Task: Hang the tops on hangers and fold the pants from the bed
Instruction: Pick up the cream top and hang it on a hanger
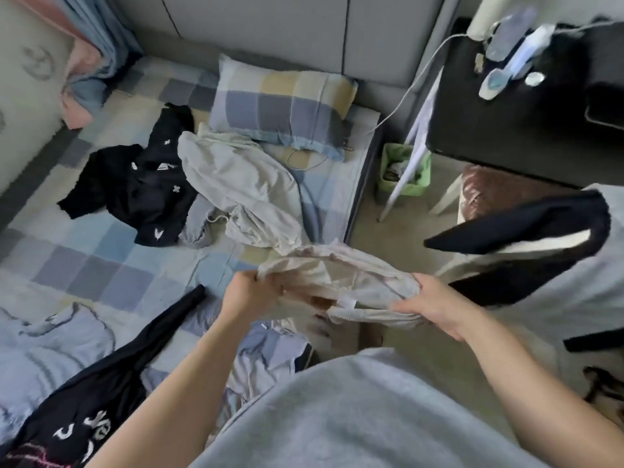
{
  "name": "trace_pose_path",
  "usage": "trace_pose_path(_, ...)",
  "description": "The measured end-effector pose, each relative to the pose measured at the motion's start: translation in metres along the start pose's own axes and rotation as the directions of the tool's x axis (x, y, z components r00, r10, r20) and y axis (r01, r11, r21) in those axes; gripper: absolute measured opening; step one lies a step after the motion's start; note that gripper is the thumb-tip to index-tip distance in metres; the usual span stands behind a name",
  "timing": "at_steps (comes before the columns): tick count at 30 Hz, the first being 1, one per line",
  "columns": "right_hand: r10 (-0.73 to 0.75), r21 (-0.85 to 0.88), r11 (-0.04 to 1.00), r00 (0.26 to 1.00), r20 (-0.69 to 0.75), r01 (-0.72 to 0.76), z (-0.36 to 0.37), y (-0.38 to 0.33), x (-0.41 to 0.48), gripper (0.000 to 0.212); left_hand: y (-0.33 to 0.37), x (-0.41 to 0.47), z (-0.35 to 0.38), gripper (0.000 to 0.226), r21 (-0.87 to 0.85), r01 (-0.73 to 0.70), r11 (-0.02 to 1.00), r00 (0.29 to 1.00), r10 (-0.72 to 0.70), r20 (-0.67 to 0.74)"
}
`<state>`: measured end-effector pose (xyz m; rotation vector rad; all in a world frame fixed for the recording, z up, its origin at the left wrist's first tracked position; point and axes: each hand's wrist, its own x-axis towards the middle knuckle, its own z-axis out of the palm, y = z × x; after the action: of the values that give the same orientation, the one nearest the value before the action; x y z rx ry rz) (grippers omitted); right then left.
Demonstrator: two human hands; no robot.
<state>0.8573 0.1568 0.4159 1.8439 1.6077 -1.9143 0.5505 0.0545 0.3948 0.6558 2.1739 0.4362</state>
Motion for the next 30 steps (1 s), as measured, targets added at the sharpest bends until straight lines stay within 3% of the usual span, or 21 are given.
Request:
trace_pose_path(2, 0.030, -0.221, 0.973, 0.986, -0.161, -0.066, 0.006, 0.032, -0.014, 0.019, 0.011, -0.003, 0.017, 0.031, 0.019, -0.078, 0.997, 0.996, 0.077, 0.038)
trace_pose_path(4, 0.097, -0.282, 0.942, 0.951, -0.293, -0.183, 0.007, 0.057, -0.027, 0.004, 0.025, -0.009, 0.038, 0.025, 0.000, -0.144, 0.990, 0.982, 0.143, 0.122)
trace_pose_path(7, 0.140, -0.277, 0.909, 0.855, -0.500, -0.311, -0.004, 0.084, -0.050, 0.011, 0.047, -0.019, 0.067, 0.020, -0.076, -0.166, 0.983, 0.962, 0.178, 0.208)
trace_pose_path(9, 0.192, -0.136, 0.928, 0.759, -0.622, -0.346, -0.019, 0.104, -0.077, 0.028, 0.070, -0.032, 0.089, 0.020, -0.129, -0.164, 0.978, 0.924, 0.198, 0.327)
trace_pose_path(11, 0.301, 0.162, 0.950, 0.654, -0.694, -0.266, -0.031, 0.124, -0.104, 0.041, 0.095, -0.047, 0.111, 0.021, -0.188, -0.112, 0.976, 0.868, 0.188, 0.460)
trace_pose_path(12, 0.352, 0.325, 0.933, 0.594, -0.724, -0.157, -0.035, 0.134, -0.118, 0.035, 0.108, -0.056, 0.124, 0.021, -0.225, -0.066, 0.972, 0.838, 0.176, 0.517)
trace_pose_path(14, 0.428, 0.556, 0.823, 0.512, -0.745, 0.121, -0.044, 0.148, -0.147, 0.016, 0.135, -0.078, 0.147, 0.021, -0.262, 0.014, 0.965, 0.776, 0.155, 0.612)
trace_pose_path(16, 0.463, 0.658, 0.668, 0.498, -0.734, 0.348, -0.056, 0.155, -0.176, 0.015, 0.159, -0.103, 0.169, 0.025, -0.259, 0.042, 0.965, 0.708, 0.154, 0.689)
trace_pose_path(19, 0.502, 0.722, 0.435, 0.521, -0.690, 0.538, -0.085, 0.166, -0.218, 0.023, 0.192, -0.139, 0.204, 0.044, -0.240, -0.004, 0.971, 0.620, 0.191, 0.761)
trace_pose_path(21, 0.474, 0.743, 0.360, 0.575, -0.667, 0.565, -0.112, 0.171, -0.245, 0.026, 0.216, -0.166, 0.225, 0.054, -0.237, -0.049, 0.970, 0.526, 0.226, 0.820)
trace_pose_path(23, 0.414, 0.753, 0.340, 0.629, -0.658, 0.564, -0.141, 0.175, -0.272, 0.025, 0.241, -0.196, 0.244, 0.061, -0.242, -0.097, 0.966, 0.424, 0.260, 0.868)
trace_pose_path(25, 0.358, 0.730, 0.352, 0.636, -0.684, 0.586, -0.173, 0.181, -0.295, 0.025, 0.267, -0.224, 0.263, 0.066, -0.271, -0.149, 0.951, 0.338, 0.307, 0.890)
trace_pose_path(28, 0.331, 0.659, 0.388, 0.570, -0.752, 0.645, -0.226, 0.190, -0.328, 0.024, 0.303, -0.260, 0.290, 0.054, -0.347, -0.217, 0.912, 0.190, 0.388, 0.902)
trace_pose_path(30, 0.311, 0.603, 0.390, 0.517, -0.798, 0.696, -0.261, 0.195, -0.349, 0.024, 0.329, -0.282, 0.309, 0.036, -0.408, -0.254, 0.877, 0.162, 0.454, 0.876)
